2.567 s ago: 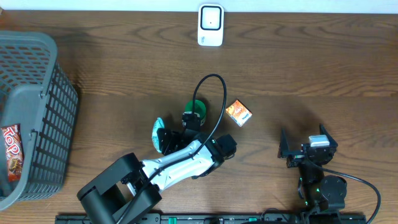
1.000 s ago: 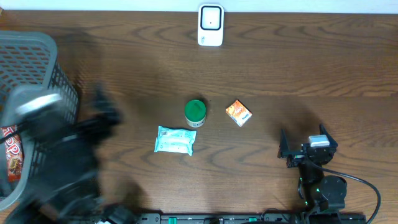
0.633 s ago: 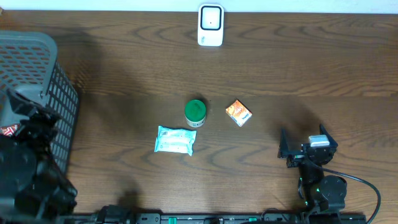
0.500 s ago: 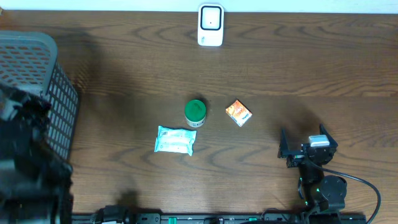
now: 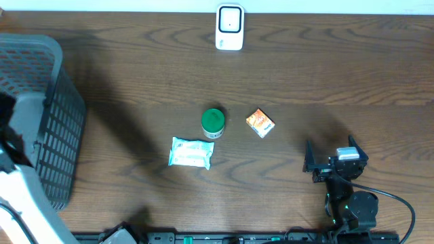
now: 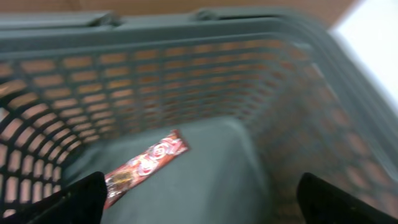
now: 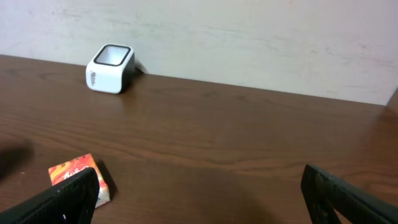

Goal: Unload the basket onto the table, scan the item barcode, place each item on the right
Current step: 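Reach the left gripper into the basket and grasp the orange candy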

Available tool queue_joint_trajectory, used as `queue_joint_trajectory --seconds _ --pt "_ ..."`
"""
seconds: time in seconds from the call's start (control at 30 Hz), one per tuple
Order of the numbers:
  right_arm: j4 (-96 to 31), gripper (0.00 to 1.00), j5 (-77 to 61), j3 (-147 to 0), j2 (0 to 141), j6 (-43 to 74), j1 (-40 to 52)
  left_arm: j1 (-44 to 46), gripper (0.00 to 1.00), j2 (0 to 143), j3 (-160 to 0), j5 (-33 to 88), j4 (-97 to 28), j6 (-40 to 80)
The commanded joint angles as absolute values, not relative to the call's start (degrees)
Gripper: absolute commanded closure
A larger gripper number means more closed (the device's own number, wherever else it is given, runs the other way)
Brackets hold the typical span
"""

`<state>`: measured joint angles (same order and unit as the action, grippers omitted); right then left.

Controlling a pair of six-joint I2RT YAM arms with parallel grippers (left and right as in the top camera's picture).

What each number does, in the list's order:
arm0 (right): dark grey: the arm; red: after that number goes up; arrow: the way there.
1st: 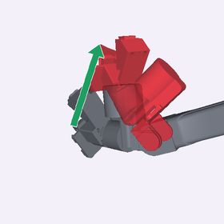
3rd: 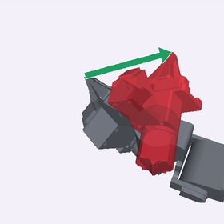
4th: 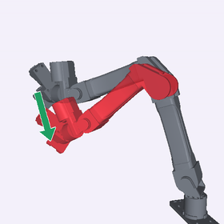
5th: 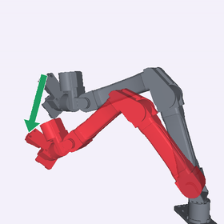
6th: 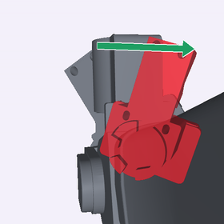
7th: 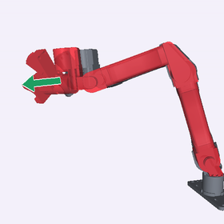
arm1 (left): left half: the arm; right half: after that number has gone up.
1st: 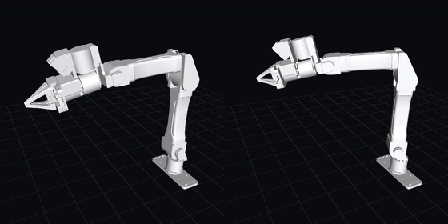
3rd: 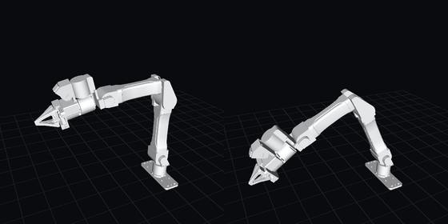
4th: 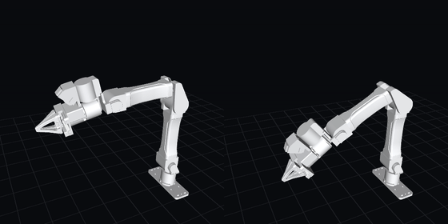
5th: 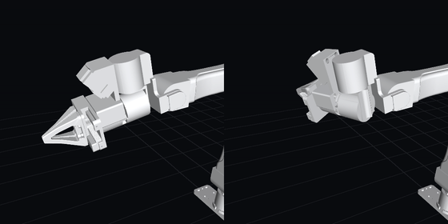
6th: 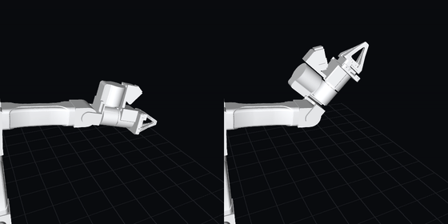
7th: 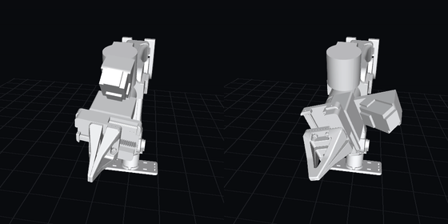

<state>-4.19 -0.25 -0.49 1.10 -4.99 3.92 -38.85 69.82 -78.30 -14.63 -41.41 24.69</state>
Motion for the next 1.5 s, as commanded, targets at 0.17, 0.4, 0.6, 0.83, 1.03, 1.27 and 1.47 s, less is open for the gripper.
queue_joint_trajectory --seconds 0.17,0.4,0.6,0.83,1.03,1.27,1.47 --pt "-4.3 0.01 -0.3 -0.3 1.0 -4.3 3.4 -44.4 0.05 85.7 -79.7 -12.6 -42.5 12.8" --pt "-4.3 0.01 -0.3 -0.3 1.0 -4.3 3.4 -46.1 0.05 95.5 -78.6 -12.6 -41.9 4.7" --pt "-4.3 0.01 -0.3 -0.3 1.0 -4.3 3.4 -47.4 0.05 102.2 -77.9 -9.7 -39.2 -5.5" --pt "-4.3 0.01 -0.3 -0.3 1.0 -4.3 3.4 -49.5 0.05 110.6 -77.9 -6.4 -37.3 -6.0" --pt "-4.3 0.01 -0.3 -0.3 1.0 -4.3 3.4 -50.2 0.05 116.7 -77.8 -6.4 -36.1 -6.6" --pt "-4.3 0.01 -0.3 -0.3 1.0 -4.3 3.4 -50.2 0.77 119.1 -77.8 -6.4 -37.1 -5.7" --pt "-4.3 0.01 -0.3 -0.3 1.0 -4.3 3.4 -49.6 0.93 115.5 -80.7 2.3 -39.3 -1.2"
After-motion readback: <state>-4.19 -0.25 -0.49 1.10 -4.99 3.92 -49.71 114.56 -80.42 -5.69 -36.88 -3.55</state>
